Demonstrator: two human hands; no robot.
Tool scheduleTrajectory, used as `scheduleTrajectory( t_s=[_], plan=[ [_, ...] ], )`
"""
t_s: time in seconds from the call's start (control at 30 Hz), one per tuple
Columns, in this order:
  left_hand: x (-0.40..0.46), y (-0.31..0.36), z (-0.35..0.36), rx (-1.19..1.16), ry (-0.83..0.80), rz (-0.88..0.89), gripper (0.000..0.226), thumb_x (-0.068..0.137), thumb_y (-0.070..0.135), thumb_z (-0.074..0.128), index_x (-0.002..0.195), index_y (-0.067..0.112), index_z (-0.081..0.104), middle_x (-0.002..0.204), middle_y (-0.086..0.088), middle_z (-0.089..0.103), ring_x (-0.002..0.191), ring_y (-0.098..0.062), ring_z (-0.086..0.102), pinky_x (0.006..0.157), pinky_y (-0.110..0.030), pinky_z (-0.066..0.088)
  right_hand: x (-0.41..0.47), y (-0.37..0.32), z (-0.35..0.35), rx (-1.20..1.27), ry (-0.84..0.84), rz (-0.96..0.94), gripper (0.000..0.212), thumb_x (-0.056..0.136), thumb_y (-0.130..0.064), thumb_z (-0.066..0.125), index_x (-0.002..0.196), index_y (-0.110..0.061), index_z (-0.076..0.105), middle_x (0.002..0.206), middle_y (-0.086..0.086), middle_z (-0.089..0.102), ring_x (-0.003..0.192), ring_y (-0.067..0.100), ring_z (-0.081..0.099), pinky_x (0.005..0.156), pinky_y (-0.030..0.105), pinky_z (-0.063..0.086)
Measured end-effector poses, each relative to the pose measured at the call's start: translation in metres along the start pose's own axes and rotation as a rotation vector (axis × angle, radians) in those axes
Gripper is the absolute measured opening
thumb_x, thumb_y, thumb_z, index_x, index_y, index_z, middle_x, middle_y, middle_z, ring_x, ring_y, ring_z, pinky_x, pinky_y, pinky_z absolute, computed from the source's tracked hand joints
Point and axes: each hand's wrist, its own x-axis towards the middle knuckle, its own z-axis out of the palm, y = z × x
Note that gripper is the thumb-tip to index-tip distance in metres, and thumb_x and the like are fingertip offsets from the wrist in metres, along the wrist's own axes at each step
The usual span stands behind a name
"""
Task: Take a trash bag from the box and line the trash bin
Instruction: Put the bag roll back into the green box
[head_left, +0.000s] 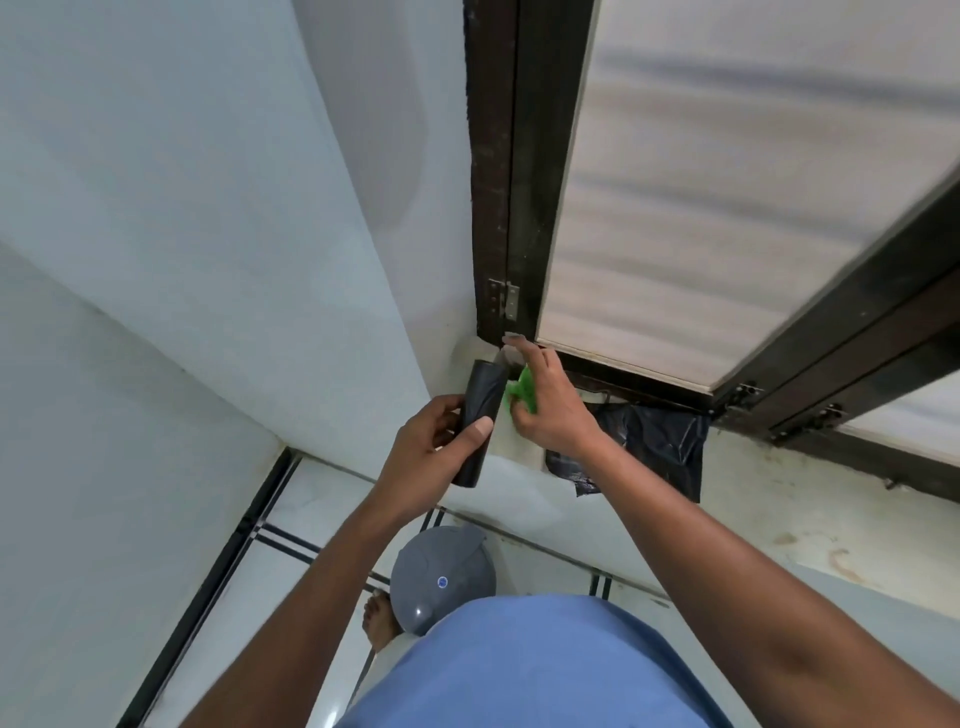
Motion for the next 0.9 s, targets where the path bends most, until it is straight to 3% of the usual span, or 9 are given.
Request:
scheduleTrajectory(
  t_s=[0.1, 0.17, 0.27, 0.33, 0.4, 0.5, 0.67, 0.77, 0.9],
  plan=[
    [0.005, 0.021, 0.009, -0.041, -0.01, 0.059, 0.043, 0.101, 0.046, 0.077, 0.138, 0.026, 0.069, 0.117, 0.003, 0.083, 0.11, -0.014, 0.079, 0.092, -0.029, 0.062, -0.008, 0.009, 0.007, 0.031, 0.008, 0.074, 0.089, 0.092, -0.013, 0.073, 0.162, -0.045, 0.03, 0.135, 0.001, 0.043, 0.111, 0.025, 0.064, 0.095, 0.041, 0.062],
    [0.01, 0.035, 0.013, -0.04, -0.021, 0.089, 0.041, 0.105, 0.039, 0.076, 0.141, 0.023, 0.069, 0.118, 0.002, 0.082, 0.109, -0.013, 0.079, 0.088, -0.022, 0.06, -0.013, 0.011, 0.009, 0.101, 0.057, 0.095, 0.081, 0.094, -0.036, 0.076, 0.162, -0.044, 0.033, 0.135, 0.0, 0.045, 0.117, 0.021, 0.061, 0.101, 0.04, 0.059],
    [0.017, 0.058, 0.014, -0.027, -0.023, 0.128, 0.042, 0.106, 0.037, 0.074, 0.144, 0.022, 0.067, 0.121, 0.0, 0.081, 0.109, -0.012, 0.079, 0.084, -0.015, 0.06, -0.017, 0.005, 0.012, 0.196, 0.101, 0.102, 0.066, 0.101, -0.062, 0.057, 0.16, -0.038, 0.041, 0.136, 0.001, 0.051, 0.123, 0.015, 0.055, 0.108, 0.041, 0.052],
    [0.022, 0.074, 0.015, -0.005, -0.028, 0.169, 0.04, 0.106, 0.037, 0.073, 0.144, 0.023, 0.067, 0.122, 0.002, 0.081, 0.111, -0.012, 0.078, 0.085, -0.014, 0.061, -0.018, 0.001, 0.013, 0.227, 0.135, 0.115, 0.064, 0.104, -0.069, 0.049, 0.158, -0.035, 0.046, 0.136, 0.001, 0.056, 0.123, 0.013, 0.055, 0.109, 0.043, 0.052],
    [0.028, 0.087, 0.015, 0.078, -0.027, 0.232, 0.04, 0.107, 0.039, 0.072, 0.144, 0.026, 0.066, 0.124, 0.007, 0.078, 0.112, -0.011, 0.076, 0.091, -0.019, 0.062, -0.02, 0.0, 0.013, 0.232, 0.158, 0.135, 0.06, 0.104, -0.064, 0.058, 0.155, -0.034, 0.048, 0.139, -0.001, 0.06, 0.125, 0.013, 0.058, 0.109, 0.041, 0.053],
    [0.037, 0.099, 0.013, 0.401, -0.023, 0.313, 0.047, 0.107, 0.042, 0.071, 0.151, 0.029, 0.059, 0.123, 0.013, 0.07, 0.106, -0.005, 0.07, 0.088, -0.018, 0.058, -0.023, 0.001, 0.013, 0.23, 0.158, 0.174, 0.063, 0.098, -0.052, 0.074, 0.154, -0.032, 0.051, 0.142, -0.005, 0.064, 0.123, 0.012, 0.062, 0.102, 0.034, 0.053],
    [0.049, 0.093, 0.019, 1.191, -0.032, 0.389, 0.049, 0.102, 0.037, 0.072, 0.15, 0.03, 0.062, 0.13, -0.002, 0.072, 0.118, -0.025, 0.066, 0.101, -0.044, 0.057, -0.023, 0.006, 0.014, 0.249, 0.191, 0.166, 0.049, 0.092, -0.055, 0.082, 0.132, -0.033, 0.065, 0.117, -0.009, 0.072, 0.103, 0.012, 0.068, 0.085, 0.034, 0.058],
    [0.05, 0.087, 0.031, 1.494, -0.016, 0.397, 0.043, 0.102, 0.026, 0.07, 0.144, 0.031, 0.064, 0.135, -0.005, 0.067, 0.13, -0.029, 0.058, 0.11, -0.048, 0.047, -0.024, 0.008, 0.011, 0.282, 0.206, 0.195, 0.055, 0.089, -0.048, 0.086, 0.139, -0.036, 0.065, 0.125, -0.012, 0.074, 0.113, 0.011, 0.069, 0.096, 0.035, 0.06],
    [0.053, 0.088, 0.04, 1.692, 0.004, 0.455, 0.035, 0.105, 0.02, 0.064, 0.14, 0.026, 0.066, 0.143, -0.01, 0.063, 0.14, -0.033, 0.051, 0.117, -0.052, 0.039, -0.028, 0.007, 0.006, 0.282, 0.204, 0.196, 0.055, 0.09, -0.044, 0.086, 0.141, -0.035, 0.066, 0.128, -0.012, 0.074, 0.117, 0.01, 0.068, 0.101, 0.036, 0.059]
  ],
)
